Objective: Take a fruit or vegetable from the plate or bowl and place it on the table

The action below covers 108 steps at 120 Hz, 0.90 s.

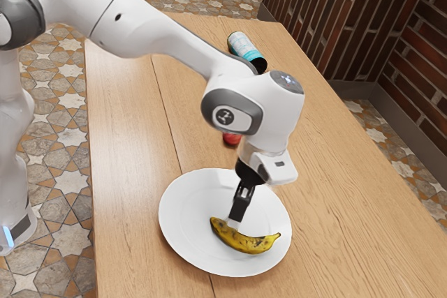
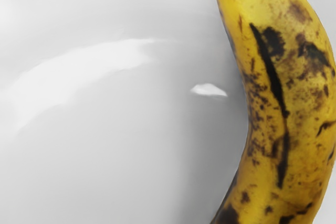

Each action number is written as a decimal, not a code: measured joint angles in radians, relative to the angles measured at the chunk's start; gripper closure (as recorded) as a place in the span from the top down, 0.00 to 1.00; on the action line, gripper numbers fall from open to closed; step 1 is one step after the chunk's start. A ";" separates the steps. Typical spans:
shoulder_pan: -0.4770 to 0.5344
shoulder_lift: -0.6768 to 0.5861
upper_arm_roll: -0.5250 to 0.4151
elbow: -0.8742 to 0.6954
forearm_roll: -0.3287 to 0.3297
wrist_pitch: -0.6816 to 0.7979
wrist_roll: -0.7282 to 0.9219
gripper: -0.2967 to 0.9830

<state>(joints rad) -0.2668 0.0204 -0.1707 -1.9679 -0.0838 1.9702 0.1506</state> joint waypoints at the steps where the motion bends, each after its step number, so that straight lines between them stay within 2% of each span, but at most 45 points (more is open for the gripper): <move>1: 0.001 0.000 0.000 0.000 0.000 0.000 0.001 0.77; 36: -0.007 0.005 0.006 0.031 0.018 -0.003 0.021 0.77; 46: 0.080 0.004 -0.089 0.032 0.020 -0.006 0.027 0.77; 58: -0.001 0.003 -0.016 0.033 0.021 -0.009 0.033 0.77; 72: 0.037 0.003 -0.061 0.033 0.022 -0.011 0.039 0.77; 108: 0.031 0.009 -0.056 0.045 0.016 -0.012 0.047 0.77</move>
<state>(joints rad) -0.2358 0.0292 -0.2268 -1.9225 -0.0678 1.9578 0.1978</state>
